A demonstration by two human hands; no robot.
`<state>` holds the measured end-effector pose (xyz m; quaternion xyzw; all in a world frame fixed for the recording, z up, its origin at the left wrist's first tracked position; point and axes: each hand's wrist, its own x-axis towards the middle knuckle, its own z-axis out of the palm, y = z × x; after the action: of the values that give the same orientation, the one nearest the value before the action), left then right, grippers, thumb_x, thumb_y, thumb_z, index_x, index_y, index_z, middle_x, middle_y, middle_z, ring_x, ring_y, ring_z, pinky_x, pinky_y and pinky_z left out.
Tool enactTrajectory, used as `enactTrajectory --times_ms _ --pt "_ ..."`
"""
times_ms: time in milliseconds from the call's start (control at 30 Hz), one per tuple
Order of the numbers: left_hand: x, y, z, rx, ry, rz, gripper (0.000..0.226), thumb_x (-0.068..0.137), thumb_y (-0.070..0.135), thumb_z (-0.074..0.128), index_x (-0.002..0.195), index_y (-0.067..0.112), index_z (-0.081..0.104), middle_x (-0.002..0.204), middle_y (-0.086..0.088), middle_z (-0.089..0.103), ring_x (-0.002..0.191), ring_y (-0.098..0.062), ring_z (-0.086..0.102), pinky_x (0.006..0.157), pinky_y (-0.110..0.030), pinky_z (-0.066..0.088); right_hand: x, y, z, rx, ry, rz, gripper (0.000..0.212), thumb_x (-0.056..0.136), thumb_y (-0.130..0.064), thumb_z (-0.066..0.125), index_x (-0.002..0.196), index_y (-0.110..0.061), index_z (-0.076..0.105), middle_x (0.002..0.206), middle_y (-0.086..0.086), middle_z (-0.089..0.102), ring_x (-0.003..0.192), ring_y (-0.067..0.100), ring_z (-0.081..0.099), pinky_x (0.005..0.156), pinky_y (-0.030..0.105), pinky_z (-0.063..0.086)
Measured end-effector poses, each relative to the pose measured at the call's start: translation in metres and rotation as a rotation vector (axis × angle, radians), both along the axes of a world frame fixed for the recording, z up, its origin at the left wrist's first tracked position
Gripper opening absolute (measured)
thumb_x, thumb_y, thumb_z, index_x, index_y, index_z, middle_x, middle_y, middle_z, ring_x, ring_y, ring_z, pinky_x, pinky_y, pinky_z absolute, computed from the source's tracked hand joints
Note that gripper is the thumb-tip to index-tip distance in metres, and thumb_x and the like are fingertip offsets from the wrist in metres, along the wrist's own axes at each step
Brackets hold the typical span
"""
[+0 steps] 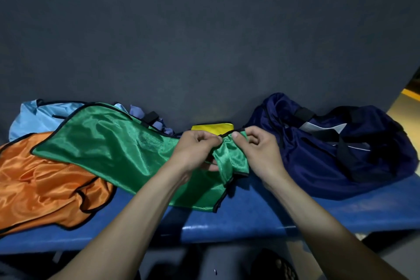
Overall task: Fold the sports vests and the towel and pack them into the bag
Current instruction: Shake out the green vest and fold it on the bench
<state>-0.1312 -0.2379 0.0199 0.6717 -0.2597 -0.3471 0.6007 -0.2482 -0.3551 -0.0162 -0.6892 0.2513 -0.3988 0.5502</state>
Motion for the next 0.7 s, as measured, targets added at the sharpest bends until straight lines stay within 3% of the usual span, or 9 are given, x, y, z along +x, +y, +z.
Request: enactTrajectory --times_ms 67,167,333,433,467,500,600,700 --pt "-0.005 -0.003 0.002 0.001 -0.002 -0.002 0.012 0.096 0.013 0.066 0.098 0.001 0.07 0.078 -0.008 0.065 0.048 -0.012 0.063 0.046 -0.026 0.053 0.001 0.006 0.003 -0.09 0.039 -0.022 0.022 0.089 -0.024 0.079 0.082 -0.008 0.066 0.062 0.001 0.052 0.058 0.015 0.044 0.055 0.031 0.036" --pt "-0.011 -0.007 0.007 -0.025 0.045 -0.029 0.018 0.099 0.011 0.06 0.107 -0.004 0.068 0.084 -0.013 0.067 0.053 -0.017 0.067 0.05 -0.029 0.056 0.0 0.013 0.007 -0.128 0.054 -0.033 0.017 0.088 -0.027 0.079 0.083 -0.014 0.069 0.066 0.009 0.061 0.059 0.011 0.051 0.058 0.032 0.044" --pt "-0.011 -0.011 0.013 -0.125 0.116 -0.109 0.023 0.104 0.018 0.051 0.111 0.005 0.068 0.076 -0.008 0.071 0.065 -0.016 0.068 0.059 -0.028 0.058 -0.013 0.016 0.011 -0.28 0.157 -0.034 0.03 0.076 -0.029 0.088 0.089 -0.016 0.065 0.064 -0.008 0.049 0.054 0.002 0.041 0.052 0.018 0.037" --pt "-0.004 -0.009 0.01 -0.097 0.111 -0.189 0.024 0.107 0.022 0.046 0.119 0.01 0.063 0.088 -0.013 0.074 0.077 -0.021 0.072 0.075 -0.033 0.059 -0.012 0.008 0.005 -0.306 0.223 -0.12 0.017 0.084 -0.02 0.081 0.091 -0.016 0.066 0.062 -0.01 0.051 0.051 0.004 0.043 0.051 0.017 0.037" --pt "0.001 -0.007 0.005 -0.08 0.029 -0.206 0.022 0.106 0.024 0.047 0.119 0.014 0.063 0.094 -0.012 0.075 0.081 -0.02 0.071 0.079 -0.035 0.059 -0.011 0.004 0.003 -0.282 0.239 -0.139 0.011 0.087 -0.019 0.077 0.089 -0.016 0.067 0.062 -0.009 0.053 0.051 0.004 0.045 0.052 0.017 0.038" --pt "0.009 -0.004 -0.001 -0.048 -0.165 -0.21 0.019 0.104 0.028 0.053 0.116 0.018 0.063 0.099 -0.01 0.076 0.084 -0.017 0.07 0.082 -0.037 0.058 -0.011 -0.001 0.001 -0.262 0.253 -0.159 0.009 0.089 -0.021 0.075 0.087 -0.017 0.068 0.062 -0.008 0.056 0.051 0.004 0.046 0.052 0.018 0.039" --pt "0.032 0.016 -0.019 0.191 -0.919 -0.381 0.026 0.089 0.044 0.07 0.107 0.026 0.064 0.1 0.01 0.07 0.089 -0.008 0.064 0.088 -0.036 0.055 -0.008 -0.016 -0.006 -0.209 0.276 -0.216 0.022 0.092 -0.03 0.072 0.079 -0.014 0.066 0.061 -0.005 0.058 0.052 0.004 0.047 0.055 0.027 0.042" --pt "0.032 0.037 -0.043 0.519 -1.152 -0.69 0.047 0.079 0.054 0.079 0.114 0.03 0.057 0.113 0.011 0.057 0.102 -0.013 0.055 0.089 -0.035 0.051 -0.007 -0.024 -0.009 -0.119 0.297 -0.265 0.031 0.094 -0.035 0.068 0.074 -0.012 0.062 0.056 -0.007 0.056 0.049 0.004 0.046 0.057 0.031 0.041"
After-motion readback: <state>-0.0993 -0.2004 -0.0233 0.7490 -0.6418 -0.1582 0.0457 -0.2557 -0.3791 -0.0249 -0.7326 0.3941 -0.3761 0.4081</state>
